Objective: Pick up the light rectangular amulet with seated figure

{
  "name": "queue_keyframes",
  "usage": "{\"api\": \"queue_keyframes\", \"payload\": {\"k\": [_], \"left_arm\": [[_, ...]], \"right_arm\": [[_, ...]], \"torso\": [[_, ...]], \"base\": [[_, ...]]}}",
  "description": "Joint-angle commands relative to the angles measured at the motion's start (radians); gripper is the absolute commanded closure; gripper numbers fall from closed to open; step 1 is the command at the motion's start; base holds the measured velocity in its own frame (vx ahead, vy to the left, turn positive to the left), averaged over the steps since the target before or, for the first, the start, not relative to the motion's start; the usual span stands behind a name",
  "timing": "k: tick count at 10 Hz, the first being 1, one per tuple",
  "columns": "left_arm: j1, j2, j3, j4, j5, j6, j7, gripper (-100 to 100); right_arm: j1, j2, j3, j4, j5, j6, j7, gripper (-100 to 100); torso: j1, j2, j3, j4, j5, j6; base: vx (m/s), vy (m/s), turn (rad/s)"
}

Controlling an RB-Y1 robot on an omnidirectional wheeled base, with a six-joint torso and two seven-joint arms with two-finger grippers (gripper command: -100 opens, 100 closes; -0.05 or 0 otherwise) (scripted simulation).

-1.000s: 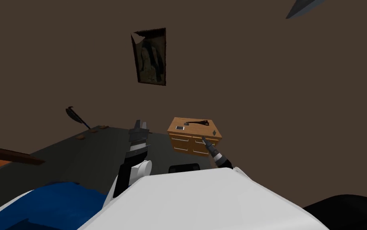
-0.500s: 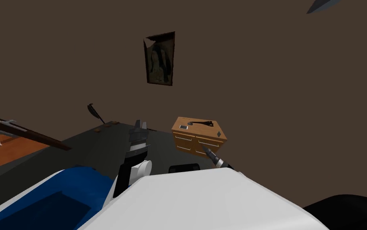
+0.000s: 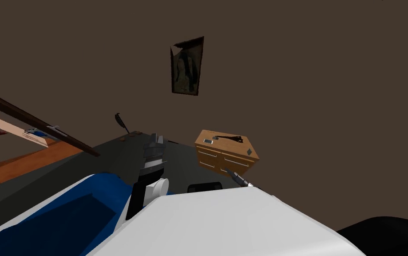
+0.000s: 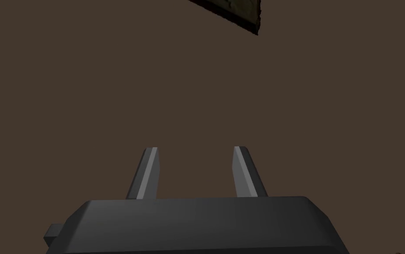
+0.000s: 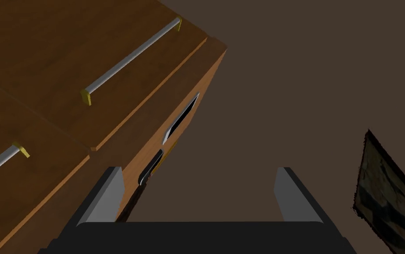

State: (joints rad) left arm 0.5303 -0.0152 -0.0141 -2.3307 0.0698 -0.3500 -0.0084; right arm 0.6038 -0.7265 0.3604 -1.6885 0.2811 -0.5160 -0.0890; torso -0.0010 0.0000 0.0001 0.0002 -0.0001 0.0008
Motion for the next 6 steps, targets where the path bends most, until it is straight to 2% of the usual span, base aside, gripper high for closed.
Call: {"api": "queue_keyframes", "payload": {"k": [1, 2, 3, 4, 5, 6], "left_arm": [[0.0, 0.0, 0.0, 0.0, 0.0, 0.0, 0.0, 0], [0.0, 0.0, 0.0, 0.0, 0.0, 0.0, 0.0, 0], [0.0, 0.0, 0.0, 0.0, 0.0, 0.0, 0.0, 0], [0.0, 0.0, 0.0, 0.0, 0.0, 0.0, 0.0, 0], [0.0, 0.0, 0.0, 0.0, 0.0, 0.0, 0.0, 0], [0.0, 0.0, 0.0, 0.0, 0.0, 0.0, 0.0, 0]], "right_arm": [[0.014, -0.05, 0.028, 0.05, 0.027, -0.017, 0.011, -100], [0.015, -0.08, 0.051, 0.084, 0.048, -0.026, 0.014, -100], [0.015, -0.1, 0.051, 0.094, 0.048, -0.026, 0.014, -100], [0.016, -0.14, 0.074, 0.117, 0.069, -0.036, 0.018, -100], [0.016, -0.148, 0.074, 0.139, 0.069, -0.036, 0.018, -100], [0.017, -0.185, 0.096, 0.184, 0.09, -0.045, 0.022, -100]], "torso": [[0.0, 0.0, 0.0, 0.0, 0.0, 0.0], [0.0, 0.0, 0.0, 0.0, 0.0, -0.001], [0.001, -0.001, 0.0, 0.0, 0.0, -0.001], [0.0, 0.0, 0.0, 0.0, 0.0, 0.0], [0.0, -0.001, 0.0, 0.0, 0.0, -0.001], [0.0, -0.001, 0.0, 0.0, 0.0, 0.0]], "base": [[0.004, 0.026, 0.227], [0.009, 0.034, 0.416], [0.009, 0.014, 0.097], [0.012, 0.018, 0.19], [0.011, 0.01, 0.104], [0.015, 0.01, 0.218]]}}
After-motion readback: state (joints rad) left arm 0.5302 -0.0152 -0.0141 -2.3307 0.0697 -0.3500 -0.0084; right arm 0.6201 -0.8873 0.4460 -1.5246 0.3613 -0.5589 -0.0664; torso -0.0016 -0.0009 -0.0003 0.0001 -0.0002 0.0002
